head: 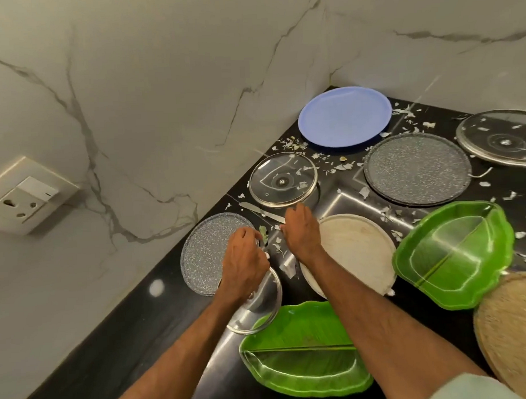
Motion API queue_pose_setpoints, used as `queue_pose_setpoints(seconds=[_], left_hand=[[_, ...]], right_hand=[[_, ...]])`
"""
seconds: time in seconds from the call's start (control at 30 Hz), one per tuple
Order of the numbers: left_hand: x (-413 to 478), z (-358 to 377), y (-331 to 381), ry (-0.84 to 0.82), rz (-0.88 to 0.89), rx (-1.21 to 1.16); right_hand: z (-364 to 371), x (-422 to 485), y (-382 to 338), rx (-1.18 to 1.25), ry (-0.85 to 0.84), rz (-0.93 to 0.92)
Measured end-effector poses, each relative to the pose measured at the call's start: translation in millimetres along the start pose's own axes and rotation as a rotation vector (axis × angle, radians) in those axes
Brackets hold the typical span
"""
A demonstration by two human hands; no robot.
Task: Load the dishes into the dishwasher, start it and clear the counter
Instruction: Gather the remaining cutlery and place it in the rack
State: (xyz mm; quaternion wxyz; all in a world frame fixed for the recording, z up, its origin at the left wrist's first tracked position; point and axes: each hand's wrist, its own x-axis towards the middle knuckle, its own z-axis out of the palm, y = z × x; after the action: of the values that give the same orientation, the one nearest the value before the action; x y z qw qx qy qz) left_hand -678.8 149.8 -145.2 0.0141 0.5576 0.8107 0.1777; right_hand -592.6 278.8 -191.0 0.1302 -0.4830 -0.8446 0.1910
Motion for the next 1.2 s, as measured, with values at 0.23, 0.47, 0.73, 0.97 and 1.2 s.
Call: queue_pose_setpoints(seconds=[0.23, 0.47, 0.73, 0.97, 1.2], left_hand=[[8, 2, -12, -0.035, -0.113, -0.061], [28, -3, -14, -0.086, -0.296, -0.133], [29, -16, -13, -0.091, -0.331, -0.218], [12, -22, 21, -0.106, -0.465, -0.653], [-19, -20, 123, -0.317, -0.527, -1.139]], right_hand=[[-6, 12, -19, -0.114, -0.175, 0.089], [-8, 11, -23, -0.148, -0.270, 0.053], [-21, -20, -3, 0.147, -0.192, 0.067], [-69, -107, 39, 0.630, -0.051, 0.310], [-166, -219, 125, 0.795, 0.067, 0.435]])
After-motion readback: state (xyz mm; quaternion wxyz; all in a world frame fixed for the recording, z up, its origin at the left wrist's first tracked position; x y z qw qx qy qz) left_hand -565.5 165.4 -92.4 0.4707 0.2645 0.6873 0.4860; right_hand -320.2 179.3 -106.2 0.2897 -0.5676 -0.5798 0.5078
